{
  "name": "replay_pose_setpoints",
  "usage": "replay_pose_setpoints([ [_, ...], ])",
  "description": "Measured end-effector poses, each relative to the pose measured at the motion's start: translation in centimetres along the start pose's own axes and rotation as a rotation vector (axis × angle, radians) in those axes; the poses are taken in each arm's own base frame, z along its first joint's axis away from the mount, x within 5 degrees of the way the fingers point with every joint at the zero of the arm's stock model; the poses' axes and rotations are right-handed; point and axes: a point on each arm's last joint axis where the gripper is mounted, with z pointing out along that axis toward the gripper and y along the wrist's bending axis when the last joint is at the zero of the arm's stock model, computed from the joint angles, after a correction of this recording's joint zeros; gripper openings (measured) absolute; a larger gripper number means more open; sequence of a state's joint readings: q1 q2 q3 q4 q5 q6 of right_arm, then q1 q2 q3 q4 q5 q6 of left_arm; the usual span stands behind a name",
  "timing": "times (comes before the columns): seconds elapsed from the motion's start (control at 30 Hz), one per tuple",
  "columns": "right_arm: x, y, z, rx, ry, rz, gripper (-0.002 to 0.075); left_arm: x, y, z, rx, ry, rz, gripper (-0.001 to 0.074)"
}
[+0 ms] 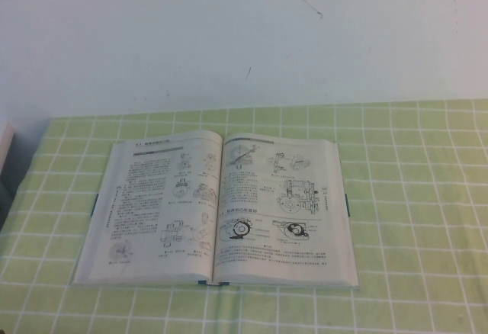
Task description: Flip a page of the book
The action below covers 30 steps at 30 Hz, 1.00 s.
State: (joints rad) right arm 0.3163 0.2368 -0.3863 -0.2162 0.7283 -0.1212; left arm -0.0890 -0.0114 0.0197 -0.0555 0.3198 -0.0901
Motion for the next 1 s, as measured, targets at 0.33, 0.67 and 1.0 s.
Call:
replay_pose_setpoints([
  [0.33,0.00,0.00,0.00,0.000,0.000,0.000,-0.0002,0.01,0.00,0.00,0.000,0.001,0.000,-0.0004],
  [0.67,0.00,0.00,0.00,0.000,0.000,0.000,-0.0002,0.02,0.00,0.00,0.000,0.002,0.000,-0.0004],
  [1.0,0.50,-0.36,-0.76,0.098,-0.064,0.048,-0.0002,0.01,0.00,-0.01,0.000,0.001,0.000,-0.0004],
])
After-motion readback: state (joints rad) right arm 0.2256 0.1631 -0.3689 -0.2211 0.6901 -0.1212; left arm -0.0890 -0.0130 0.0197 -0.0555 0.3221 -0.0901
